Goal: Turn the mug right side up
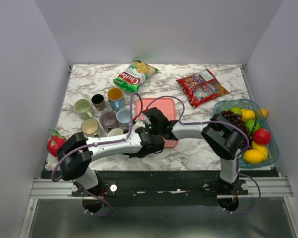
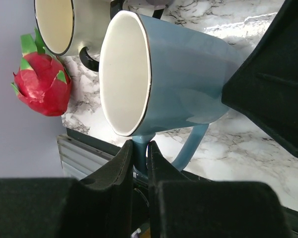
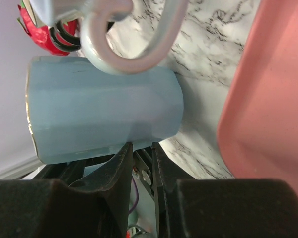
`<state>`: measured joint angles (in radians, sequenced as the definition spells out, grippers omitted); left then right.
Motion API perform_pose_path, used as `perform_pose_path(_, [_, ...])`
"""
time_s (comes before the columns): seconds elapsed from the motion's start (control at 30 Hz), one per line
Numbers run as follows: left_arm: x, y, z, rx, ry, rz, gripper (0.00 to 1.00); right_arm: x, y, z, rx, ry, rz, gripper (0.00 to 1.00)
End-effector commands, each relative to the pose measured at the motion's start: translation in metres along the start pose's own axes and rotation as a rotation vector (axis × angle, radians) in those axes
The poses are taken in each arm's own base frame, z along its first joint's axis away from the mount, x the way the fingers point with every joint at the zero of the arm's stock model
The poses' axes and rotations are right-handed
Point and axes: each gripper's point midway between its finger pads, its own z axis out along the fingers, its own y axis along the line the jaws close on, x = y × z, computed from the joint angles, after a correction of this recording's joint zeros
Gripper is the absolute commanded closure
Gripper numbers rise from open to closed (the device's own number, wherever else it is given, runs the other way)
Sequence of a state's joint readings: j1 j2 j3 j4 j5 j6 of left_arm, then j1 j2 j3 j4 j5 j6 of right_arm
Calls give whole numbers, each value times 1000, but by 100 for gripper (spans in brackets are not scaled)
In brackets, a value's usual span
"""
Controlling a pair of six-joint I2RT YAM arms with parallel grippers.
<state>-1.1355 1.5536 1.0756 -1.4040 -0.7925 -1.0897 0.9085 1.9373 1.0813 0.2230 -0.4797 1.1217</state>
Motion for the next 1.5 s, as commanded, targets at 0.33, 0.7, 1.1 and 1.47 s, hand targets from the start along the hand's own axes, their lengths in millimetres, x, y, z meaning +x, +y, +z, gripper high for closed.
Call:
perform_pose_path(0.33, [-16, -39, -23, 107, -92, -50, 65, 1, -25, 1, 75, -64, 39, 71])
perform_pose_path(0.7, [-23, -18, -40, 105, -130, -103, 47, -9, -17, -15, 111, -134, -10, 71])
perform_pose_path(1.1, [-68, 32, -94, 280, -305, -318, 14, -41, -3, -87, 284, -375, -137, 49])
perform_pose_path(1.47, [-107, 98, -130, 476, -600, -493, 1, -63, 19, -240, 479, -724, -347, 24])
